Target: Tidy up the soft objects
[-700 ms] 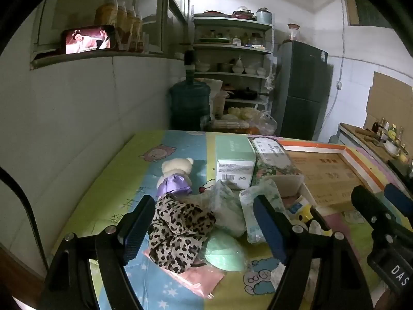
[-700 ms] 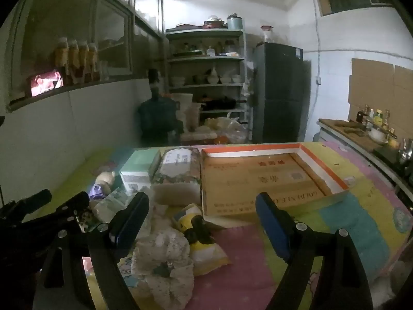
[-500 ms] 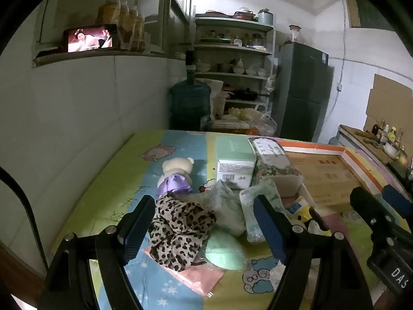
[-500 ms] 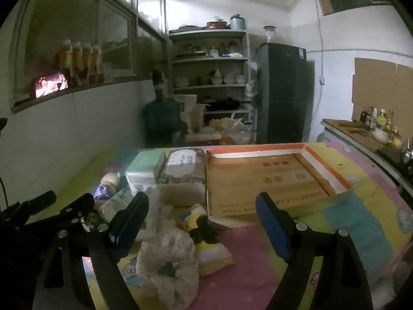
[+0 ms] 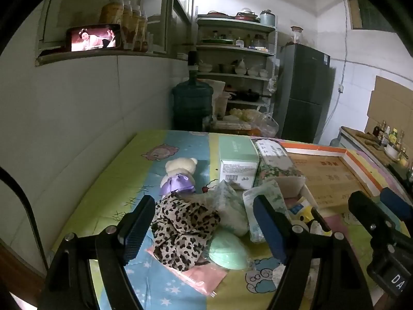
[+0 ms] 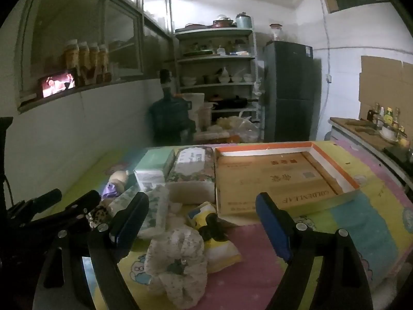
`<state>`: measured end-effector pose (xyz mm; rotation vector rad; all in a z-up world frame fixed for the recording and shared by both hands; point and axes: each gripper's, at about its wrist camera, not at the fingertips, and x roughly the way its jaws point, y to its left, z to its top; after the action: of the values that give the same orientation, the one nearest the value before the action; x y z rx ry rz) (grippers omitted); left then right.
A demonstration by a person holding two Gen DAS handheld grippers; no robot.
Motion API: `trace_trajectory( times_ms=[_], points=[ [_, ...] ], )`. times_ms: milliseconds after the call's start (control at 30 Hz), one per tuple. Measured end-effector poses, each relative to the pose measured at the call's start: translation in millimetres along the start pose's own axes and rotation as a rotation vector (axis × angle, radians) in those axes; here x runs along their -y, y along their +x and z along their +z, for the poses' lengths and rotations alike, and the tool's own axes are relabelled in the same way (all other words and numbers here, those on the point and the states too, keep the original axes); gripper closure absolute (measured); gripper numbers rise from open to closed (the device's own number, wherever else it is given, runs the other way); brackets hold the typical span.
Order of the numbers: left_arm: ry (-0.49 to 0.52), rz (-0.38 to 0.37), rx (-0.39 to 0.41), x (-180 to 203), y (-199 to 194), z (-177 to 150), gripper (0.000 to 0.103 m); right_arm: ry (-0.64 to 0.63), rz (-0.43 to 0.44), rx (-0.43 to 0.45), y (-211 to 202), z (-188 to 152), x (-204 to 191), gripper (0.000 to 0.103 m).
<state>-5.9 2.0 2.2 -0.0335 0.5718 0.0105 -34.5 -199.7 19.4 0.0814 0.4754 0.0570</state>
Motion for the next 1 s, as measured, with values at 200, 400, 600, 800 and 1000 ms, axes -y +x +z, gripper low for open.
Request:
trace_trajectory(
  times_ms=[200, 400, 600, 800, 1000],
  points=[
    [-0.001, 0.002, 0.0, 0.1, -0.3, 0.0, 0.025, -0.003, 0.01, -0.005, 1.6, -0.5, -0.6, 0.017],
    [-0.004, 0.001, -0.003, -1.6, 0.4, 0.1, 0.025, -0.006, 0.018, -0.004, 2.3, -1.0, -1.4, 0.017],
    [-0.005, 0.003, -0.002, -2.8, 0.8, 0.5, 0.025, -0.006, 0.021, -0.004, 2.8, -0.9, -2.5, 0.017],
    [-0.005, 0.002, -0.003, -2.5, 0.4, 0.5, 0.025, -0.004, 0.028, -0.007, 3.9, -1.4, -4.2, 0.017],
    [-0.007, 0.003, -0.008, -5.8, -0.2, -0.6, 0.025, 0.005, 0.042, -0.007, 3.7, -4.2, -5.8, 0.017]
  ],
)
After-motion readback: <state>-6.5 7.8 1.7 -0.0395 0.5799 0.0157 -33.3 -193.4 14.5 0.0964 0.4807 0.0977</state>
